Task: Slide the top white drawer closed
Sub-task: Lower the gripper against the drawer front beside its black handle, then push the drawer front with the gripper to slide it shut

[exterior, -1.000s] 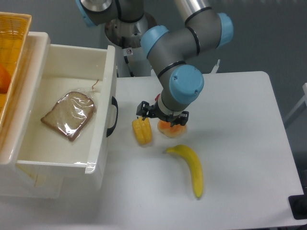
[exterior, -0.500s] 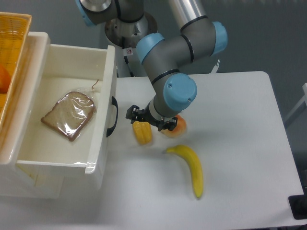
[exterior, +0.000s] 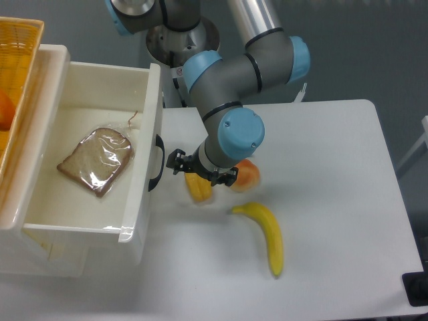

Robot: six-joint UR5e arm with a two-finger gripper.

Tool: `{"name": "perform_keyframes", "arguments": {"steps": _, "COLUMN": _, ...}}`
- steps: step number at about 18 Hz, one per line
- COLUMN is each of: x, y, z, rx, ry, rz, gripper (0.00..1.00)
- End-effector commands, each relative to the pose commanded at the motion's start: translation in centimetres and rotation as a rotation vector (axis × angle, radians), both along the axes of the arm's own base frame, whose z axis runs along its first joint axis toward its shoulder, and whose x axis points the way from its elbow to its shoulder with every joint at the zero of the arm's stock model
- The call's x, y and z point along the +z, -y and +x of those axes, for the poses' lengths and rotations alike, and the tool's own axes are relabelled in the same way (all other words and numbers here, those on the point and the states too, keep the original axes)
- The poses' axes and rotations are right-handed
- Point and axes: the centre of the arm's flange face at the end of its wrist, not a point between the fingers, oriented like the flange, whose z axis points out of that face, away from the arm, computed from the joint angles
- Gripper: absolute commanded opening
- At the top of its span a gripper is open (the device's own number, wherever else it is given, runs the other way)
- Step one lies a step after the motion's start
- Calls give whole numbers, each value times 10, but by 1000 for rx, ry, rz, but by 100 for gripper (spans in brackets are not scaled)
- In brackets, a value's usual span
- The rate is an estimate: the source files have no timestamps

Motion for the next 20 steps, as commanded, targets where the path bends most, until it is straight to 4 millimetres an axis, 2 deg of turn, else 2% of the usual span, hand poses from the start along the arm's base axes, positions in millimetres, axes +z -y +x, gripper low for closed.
{"name": "perform_keyframes", "arguments": {"steps": 9, "x": 8, "y": -6, "z": 9, "rx": -7, "ry": 6, "rz": 26, "gripper": 100}}
{"name": "perform_keyframes", "arguments": {"steps": 20, "x": 26, "y": -29, "z": 45, "rx": -28, "ry": 18, "rz": 72, "gripper": 100}}
